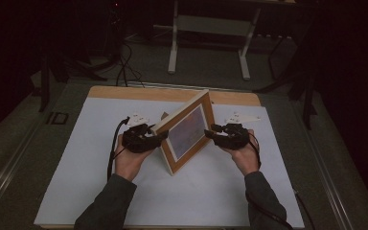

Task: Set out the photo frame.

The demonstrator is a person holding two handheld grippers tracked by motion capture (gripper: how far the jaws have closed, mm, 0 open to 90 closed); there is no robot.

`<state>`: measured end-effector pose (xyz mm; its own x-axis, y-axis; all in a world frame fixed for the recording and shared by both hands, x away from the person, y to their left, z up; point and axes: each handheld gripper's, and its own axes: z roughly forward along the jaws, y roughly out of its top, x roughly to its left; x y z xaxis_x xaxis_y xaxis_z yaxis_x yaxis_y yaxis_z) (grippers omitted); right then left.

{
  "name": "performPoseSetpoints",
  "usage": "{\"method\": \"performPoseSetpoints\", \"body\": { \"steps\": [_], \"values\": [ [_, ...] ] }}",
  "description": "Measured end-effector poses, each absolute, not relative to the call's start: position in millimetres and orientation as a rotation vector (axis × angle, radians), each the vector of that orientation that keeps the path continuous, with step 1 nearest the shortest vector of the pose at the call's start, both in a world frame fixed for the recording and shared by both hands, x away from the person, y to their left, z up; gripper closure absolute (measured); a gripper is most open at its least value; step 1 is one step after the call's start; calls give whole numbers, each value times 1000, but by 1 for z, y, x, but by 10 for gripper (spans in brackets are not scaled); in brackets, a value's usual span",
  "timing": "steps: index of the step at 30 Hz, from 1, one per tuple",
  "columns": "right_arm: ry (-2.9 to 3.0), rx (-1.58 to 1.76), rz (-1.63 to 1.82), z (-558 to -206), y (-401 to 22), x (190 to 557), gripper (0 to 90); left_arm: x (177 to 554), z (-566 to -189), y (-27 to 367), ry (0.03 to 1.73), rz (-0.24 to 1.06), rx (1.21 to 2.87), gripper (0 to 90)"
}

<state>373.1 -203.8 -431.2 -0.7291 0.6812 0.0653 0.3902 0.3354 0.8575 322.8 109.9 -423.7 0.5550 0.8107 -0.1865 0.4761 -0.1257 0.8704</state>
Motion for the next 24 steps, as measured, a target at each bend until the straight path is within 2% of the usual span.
{"method": "performPoseSetpoints", "body": {
  "steps": [4, 6, 13, 22, 24],
  "values": [
    [2282, 968, 1344, -429, -207, 377, 564, 317, -427, 108, 1067, 463, 1765, 614],
    [2277, 978, 1338, -428, -208, 379, 561, 317, -429, 110, 1069, 448, 1744, 657],
    [2252, 998, 1332, -423, -215, 386, 547, 323, -429, 119, 1035, 338, 1742, 684],
    [2246, 1010, 1290, -420, -217, 393, 544, 330, -427, 131, 987, 291, 1779, 692],
    [2260, 1008, 1295, -419, -218, 396, 574, 331, -427, 133, 975, 279, 1787, 693]
  ]
}}
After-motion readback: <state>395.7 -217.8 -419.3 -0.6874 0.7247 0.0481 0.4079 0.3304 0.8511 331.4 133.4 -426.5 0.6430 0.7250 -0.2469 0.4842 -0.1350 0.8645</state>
